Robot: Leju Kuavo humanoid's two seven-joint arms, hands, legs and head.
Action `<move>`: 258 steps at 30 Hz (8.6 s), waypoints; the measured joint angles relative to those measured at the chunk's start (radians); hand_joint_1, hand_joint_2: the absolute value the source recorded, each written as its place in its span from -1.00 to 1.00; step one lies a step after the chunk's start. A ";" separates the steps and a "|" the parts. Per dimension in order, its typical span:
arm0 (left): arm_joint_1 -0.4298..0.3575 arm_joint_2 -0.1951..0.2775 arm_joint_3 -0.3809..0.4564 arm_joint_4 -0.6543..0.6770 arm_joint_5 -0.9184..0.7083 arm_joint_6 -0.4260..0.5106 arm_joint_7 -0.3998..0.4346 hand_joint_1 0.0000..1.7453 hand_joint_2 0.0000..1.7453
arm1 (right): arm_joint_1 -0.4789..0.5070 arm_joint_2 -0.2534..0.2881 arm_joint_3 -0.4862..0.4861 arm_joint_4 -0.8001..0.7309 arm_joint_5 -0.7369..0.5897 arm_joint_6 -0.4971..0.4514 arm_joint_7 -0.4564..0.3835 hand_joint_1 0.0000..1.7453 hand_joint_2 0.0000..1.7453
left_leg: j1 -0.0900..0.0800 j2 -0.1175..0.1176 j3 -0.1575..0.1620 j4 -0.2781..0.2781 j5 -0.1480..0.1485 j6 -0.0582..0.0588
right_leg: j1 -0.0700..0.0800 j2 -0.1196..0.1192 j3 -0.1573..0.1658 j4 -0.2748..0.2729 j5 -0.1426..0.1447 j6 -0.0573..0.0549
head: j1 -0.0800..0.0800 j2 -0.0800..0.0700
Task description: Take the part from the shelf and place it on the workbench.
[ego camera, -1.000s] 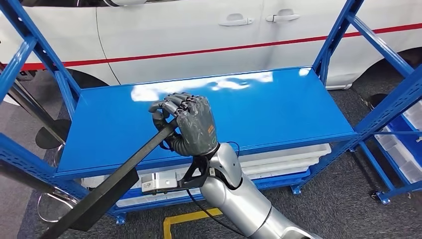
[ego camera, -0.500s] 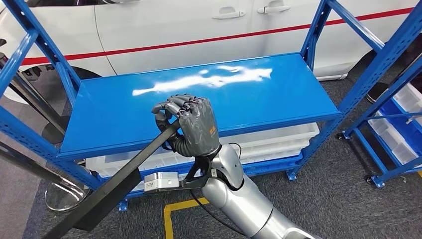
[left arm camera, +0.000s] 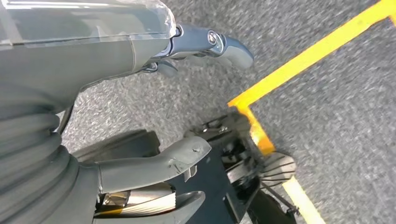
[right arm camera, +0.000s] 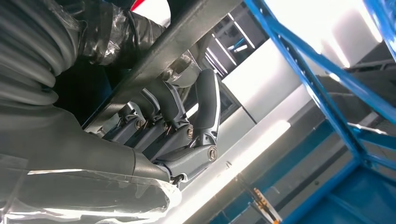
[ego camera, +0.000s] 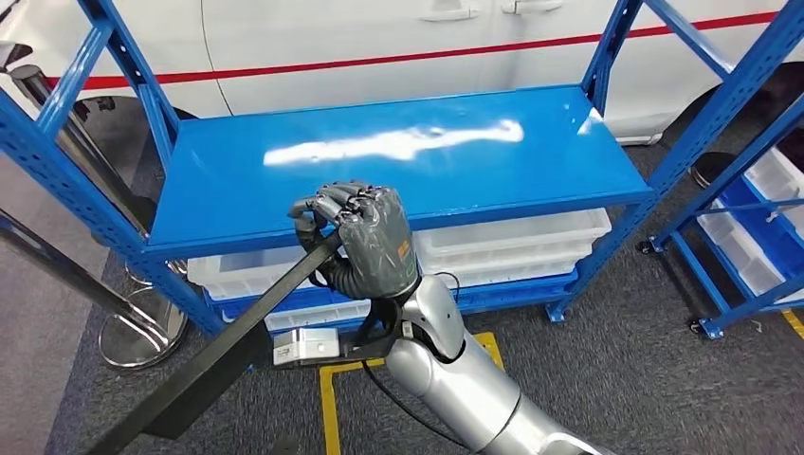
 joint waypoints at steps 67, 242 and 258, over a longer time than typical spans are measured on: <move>-0.014 -0.004 0.021 0.000 -0.053 -0.011 -0.023 -1.00 1.00 | -0.062 -0.041 -0.054 0.107 0.030 0.018 0.086 1.00 1.00 | -0.010 0.010 -0.105 0.004 0.079 -0.007 | -0.002 0.001 0.044 0.102 0.056 -0.008 | 0.000 0.000; 0.001 0.047 0.101 0.000 -0.163 -0.168 -0.008 -1.00 1.00 | 0.073 -0.091 -0.081 0.008 -0.023 0.065 0.002 1.00 1.00 | 0.015 -0.049 -0.010 0.021 -0.026 -0.025 | -0.009 0.130 0.081 -0.117 0.060 -0.010 | 0.008 0.000; -0.007 0.041 0.102 0.000 -0.173 -0.171 -0.012 -1.00 1.00 | 0.056 -0.092 -0.081 0.008 -0.009 0.077 0.009 1.00 1.00 | 0.003 0.086 -0.007 0.053 -0.072 -0.050 | 0.003 -0.033 0.095 -0.123 0.047 -0.038 | 0.011 0.000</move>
